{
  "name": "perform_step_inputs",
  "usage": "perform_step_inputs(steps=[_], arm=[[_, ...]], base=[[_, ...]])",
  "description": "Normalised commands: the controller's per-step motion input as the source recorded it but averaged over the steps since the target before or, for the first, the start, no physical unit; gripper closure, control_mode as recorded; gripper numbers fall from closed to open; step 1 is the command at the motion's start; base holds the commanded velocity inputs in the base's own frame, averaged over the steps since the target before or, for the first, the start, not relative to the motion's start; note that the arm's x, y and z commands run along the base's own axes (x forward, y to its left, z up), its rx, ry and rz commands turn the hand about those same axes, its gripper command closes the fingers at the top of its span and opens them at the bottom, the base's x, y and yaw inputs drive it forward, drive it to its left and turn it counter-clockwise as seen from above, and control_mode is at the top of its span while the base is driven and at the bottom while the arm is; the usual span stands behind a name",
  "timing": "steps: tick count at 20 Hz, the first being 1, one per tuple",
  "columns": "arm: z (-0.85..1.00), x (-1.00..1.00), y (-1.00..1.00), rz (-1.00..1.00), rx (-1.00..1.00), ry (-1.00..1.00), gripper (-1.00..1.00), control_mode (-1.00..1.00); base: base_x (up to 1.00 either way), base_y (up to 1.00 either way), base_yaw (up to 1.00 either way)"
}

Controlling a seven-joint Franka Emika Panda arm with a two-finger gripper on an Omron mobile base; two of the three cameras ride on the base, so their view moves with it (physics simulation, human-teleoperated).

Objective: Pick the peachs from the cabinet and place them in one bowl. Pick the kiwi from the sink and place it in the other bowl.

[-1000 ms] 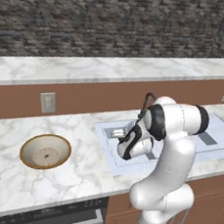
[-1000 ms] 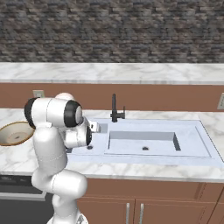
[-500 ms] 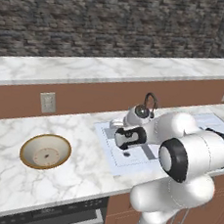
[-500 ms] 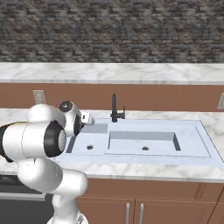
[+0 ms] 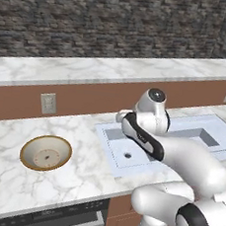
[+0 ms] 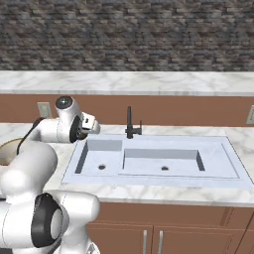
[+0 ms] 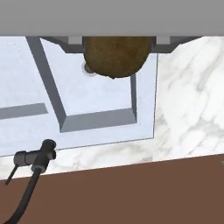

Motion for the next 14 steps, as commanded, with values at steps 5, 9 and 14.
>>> perform_step_inputs(steps=[5, 9, 14], arm=[[0.60, -0.43, 0.66, 0.07, 0.00, 0.11, 1.00, -1.00], [0.38, -0.25, 0.97, 0.05, 0.00, 0.07, 1.00, -1.00], [0.10, -0.17, 1.00, 0.02, 0.00, 0.04, 1.00, -1.00]], base=[[0.00, 0.00, 0.00], [0.00, 0.00, 0.00], [0.00, 0.00, 0.00]])
